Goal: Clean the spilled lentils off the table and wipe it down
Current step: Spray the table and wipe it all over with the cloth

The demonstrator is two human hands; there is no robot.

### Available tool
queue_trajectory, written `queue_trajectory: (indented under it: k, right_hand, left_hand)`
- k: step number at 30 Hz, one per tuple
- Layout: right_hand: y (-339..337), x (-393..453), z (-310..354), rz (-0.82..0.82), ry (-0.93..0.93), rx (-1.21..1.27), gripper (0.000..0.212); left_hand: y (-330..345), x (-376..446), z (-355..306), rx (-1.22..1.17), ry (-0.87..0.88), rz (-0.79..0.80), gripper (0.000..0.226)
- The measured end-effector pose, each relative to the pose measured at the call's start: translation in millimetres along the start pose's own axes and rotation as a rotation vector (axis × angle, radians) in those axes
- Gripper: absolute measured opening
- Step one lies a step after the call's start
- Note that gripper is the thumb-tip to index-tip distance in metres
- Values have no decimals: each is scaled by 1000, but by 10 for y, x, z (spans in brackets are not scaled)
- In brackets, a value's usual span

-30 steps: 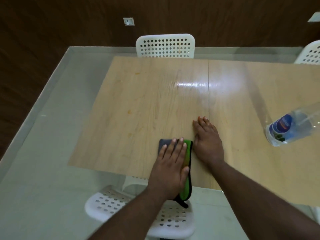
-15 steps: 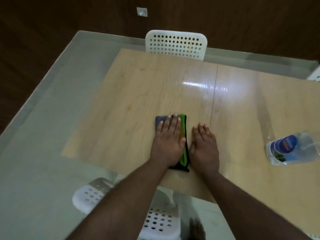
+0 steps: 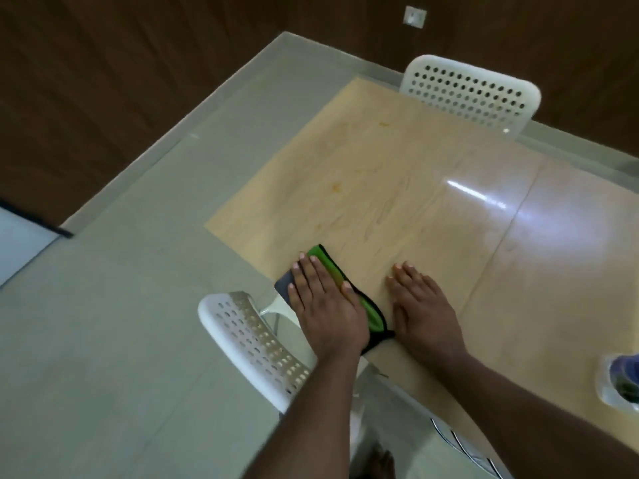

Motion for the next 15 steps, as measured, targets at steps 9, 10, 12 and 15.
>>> queue_trajectory:
  k: [9, 10, 12, 15]
  right_hand:
    - [1, -43, 26, -18, -44, 2, 56]
    - [-14, -3, 57, -21, -51, 2, 55]
    - [-43, 191, 233, -30, -99, 20, 54]
    - [-40, 662, 796, 1, -257, 67, 51]
  left_hand:
    - [-100, 204, 331, -25, -215, -93, 73]
    - [-95, 93, 287, -37, -214, -101, 72]
    - [-69, -38, 238, -63, -213, -100, 72]
    - [-73, 58, 289, -69, -205, -96, 73]
Point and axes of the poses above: each hand's wrist, its own x-axis towards the middle knuckle, its own y-axis out of the palm, z = x × y, the point moved 8 cm from there along x, towards the middle knuckle, and after that the axes turned 8 degrees about y, right-handed, at the moved point
